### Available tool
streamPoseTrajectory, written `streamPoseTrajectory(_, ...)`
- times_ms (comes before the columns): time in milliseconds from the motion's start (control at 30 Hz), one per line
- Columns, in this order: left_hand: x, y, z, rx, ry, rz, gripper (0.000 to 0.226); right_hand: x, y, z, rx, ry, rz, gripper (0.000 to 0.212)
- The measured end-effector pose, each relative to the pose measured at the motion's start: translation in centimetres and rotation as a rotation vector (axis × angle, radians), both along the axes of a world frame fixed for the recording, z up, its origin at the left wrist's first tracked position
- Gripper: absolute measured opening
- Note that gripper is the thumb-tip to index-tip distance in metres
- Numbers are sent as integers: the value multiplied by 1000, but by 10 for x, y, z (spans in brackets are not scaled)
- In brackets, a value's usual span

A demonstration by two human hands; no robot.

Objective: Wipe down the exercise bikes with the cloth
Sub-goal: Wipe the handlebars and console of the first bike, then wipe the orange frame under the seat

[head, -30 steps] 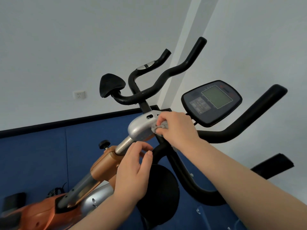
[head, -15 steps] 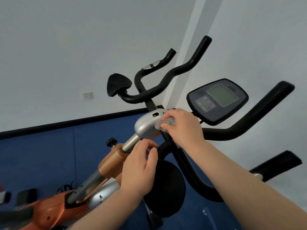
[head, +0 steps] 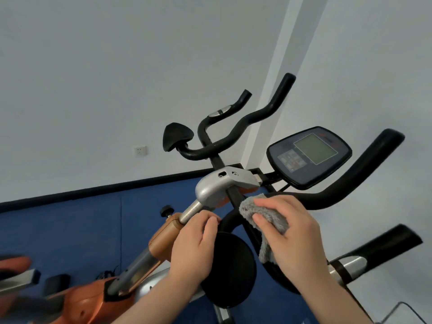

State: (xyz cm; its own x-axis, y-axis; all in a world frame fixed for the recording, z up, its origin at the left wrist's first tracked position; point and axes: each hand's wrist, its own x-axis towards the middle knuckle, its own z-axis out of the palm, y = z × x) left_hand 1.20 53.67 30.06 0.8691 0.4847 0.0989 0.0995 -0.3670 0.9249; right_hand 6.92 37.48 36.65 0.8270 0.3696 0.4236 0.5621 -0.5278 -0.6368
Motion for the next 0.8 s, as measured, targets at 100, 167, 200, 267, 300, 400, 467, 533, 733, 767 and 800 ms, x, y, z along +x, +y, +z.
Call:
streamPoseTrajectory(100, -19, 6, 1, 26, 38, 91, 25, -15, 8, -7, -56, -12, 88, 26)
streamPoseTrajectory(167, -43, 18, 1, 73, 61, 158, 19, -23, 18, -9, -84, -26, 143, 27)
streamPoseTrajectory(200, -57, 25, 1, 135, 79, 191, 18, -28, 25, -9, -95, -40, 165, 27)
streamPoseTrajectory(267, -91, 41, 0, 263, 123, 263, 16, -38, 41, -7, -83, -50, 210, 28)
streamPoseTrajectory(300, -110, 48, 0, 302, 143, 301, 17, -46, 51, -6, -62, -37, 237, 27)
streamPoseTrajectory(400, -169, 70, 2, 389, 216, 408, 15, -81, 80, -6, -63, -8, 339, 27)
streamPoseTrajectory(467, -206, 83, 2, 439, 267, 453, 14, -112, 97, -11, -109, -11, 404, 28)
streamPoseTrajectory(533, -241, 94, 1, 439, 288, 488, 11, -146, 114, -19, -152, 9, 453, 28)
streamPoseTrajectory(733, -361, 136, -2, 483, 352, 581, 12, -258, 172, -45, -233, 34, 543, 27)
streamPoseTrajectory(767, -388, 146, -2, 484, 375, 598, 13, -279, 184, -46, -233, 50, 554, 27)
streamPoseTrajectory(800, -415, 156, -1, 484, 390, 620, 13, -300, 194, -47, -234, 60, 562, 28)
